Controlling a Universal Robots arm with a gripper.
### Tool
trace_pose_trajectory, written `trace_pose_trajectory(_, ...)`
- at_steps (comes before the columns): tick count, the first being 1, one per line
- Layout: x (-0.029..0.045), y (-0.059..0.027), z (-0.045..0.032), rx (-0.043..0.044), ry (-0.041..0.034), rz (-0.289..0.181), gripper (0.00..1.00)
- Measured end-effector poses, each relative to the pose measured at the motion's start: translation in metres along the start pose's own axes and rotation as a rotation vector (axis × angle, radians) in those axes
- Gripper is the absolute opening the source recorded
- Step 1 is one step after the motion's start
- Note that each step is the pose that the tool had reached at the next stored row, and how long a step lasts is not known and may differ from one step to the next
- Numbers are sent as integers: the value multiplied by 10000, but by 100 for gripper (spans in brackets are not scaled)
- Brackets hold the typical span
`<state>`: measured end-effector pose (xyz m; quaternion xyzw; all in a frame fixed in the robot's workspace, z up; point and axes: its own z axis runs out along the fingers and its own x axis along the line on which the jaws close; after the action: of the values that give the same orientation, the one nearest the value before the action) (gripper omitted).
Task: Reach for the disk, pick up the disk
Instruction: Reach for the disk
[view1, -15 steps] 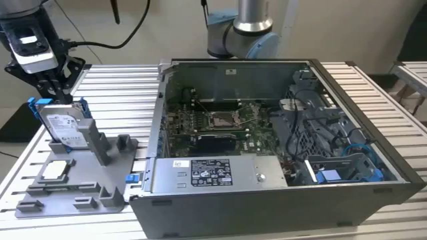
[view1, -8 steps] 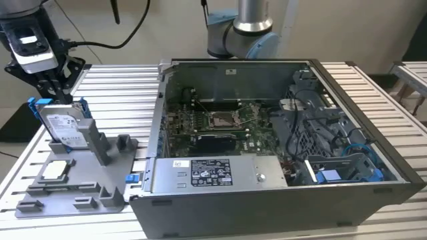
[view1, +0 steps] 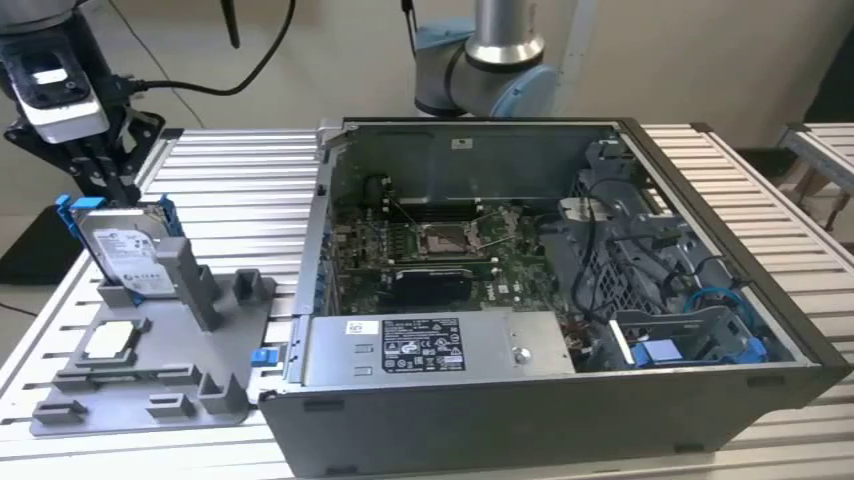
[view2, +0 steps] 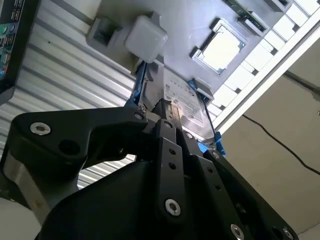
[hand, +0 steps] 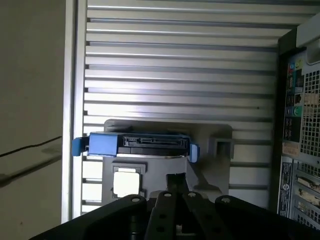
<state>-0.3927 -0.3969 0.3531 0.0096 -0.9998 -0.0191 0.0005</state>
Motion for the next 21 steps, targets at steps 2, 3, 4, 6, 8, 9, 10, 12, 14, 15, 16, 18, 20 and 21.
trace_pose_trajectory(2,57,31,1,0,0,1,0)
trace_pose_trajectory(3,86,47,2,0,0,1,0)
trace_pose_trajectory(4,114,65,3,0,0,1,0)
trace_pose_trajectory(6,166,106,4,0,0,0,0)
trace_pose_trajectory(8,217,151,6,0,-1,2,0)
trace_pose_trajectory(9,241,172,7,0,0,1,0)
trace_pose_trajectory(10,266,192,7,0,0,0,0)
trace_pose_trajectory(12,319,219,9,0,-1,1,0)
trace_pose_trajectory(14,369,229,9,0,0,1,0)
trace_pose_trajectory(15,391,231,10,0,-1,1,0)
trace_pose_trajectory(16,410,232,9,0,0,1,0)
trace_pose_trajectory(18,441,233,10,0,0,1,0)
trace_pose_trajectory(20,465,233,10,0,0,1,0)
trace_pose_trajectory(21,474,234,10,0,0,1,0)
